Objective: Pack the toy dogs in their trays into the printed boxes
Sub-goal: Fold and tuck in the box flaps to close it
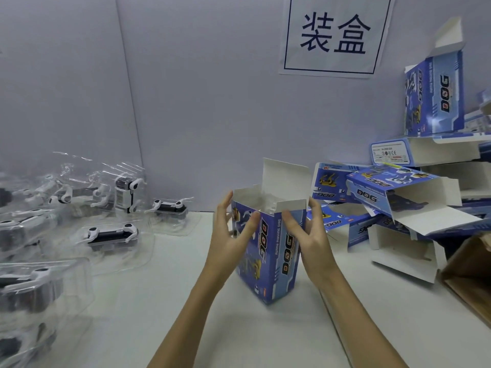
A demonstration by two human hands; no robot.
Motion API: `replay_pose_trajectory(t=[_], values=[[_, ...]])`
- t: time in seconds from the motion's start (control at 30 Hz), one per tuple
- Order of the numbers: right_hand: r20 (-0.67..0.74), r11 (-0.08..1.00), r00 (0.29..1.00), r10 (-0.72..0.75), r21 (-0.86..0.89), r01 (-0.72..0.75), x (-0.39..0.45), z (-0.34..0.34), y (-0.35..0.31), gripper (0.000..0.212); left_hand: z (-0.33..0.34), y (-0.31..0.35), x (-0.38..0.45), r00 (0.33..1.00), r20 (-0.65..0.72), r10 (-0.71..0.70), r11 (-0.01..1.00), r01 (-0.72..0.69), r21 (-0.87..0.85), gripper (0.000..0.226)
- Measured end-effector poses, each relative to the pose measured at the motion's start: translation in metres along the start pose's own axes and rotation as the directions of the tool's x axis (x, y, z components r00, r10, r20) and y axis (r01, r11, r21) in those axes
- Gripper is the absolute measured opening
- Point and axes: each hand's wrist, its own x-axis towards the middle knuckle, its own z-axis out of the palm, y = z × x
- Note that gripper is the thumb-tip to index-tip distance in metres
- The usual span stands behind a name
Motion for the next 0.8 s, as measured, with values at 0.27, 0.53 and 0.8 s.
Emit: replay_pose_trajectory(t=[0.27,0.53,0.8], values=[[0.023,0.928,0.976,0.216,0.308,-0.212,0.004,-0.011,-0.001,0.049,-0.015,0.006,-0.002,0.974,0.223,0.031,0.994,-0.006,-0.111,0.06],[-0.225,0.987,0.963,-0.149,-0.086,0.133,-0.001,0.005,0.003,0.03,-0.005,0.001,-0.002,0.989,0.083,0.125,0.976,-0.107,-0.191,0.038],[-0.192,0.928,0.928,-0.32,-0.261,0.266,-0.006,0.005,0.001,0.034,0.006,-0.001,-0.003,0.975,0.085,0.206,0.972,-0.194,-0.132,0.047]])
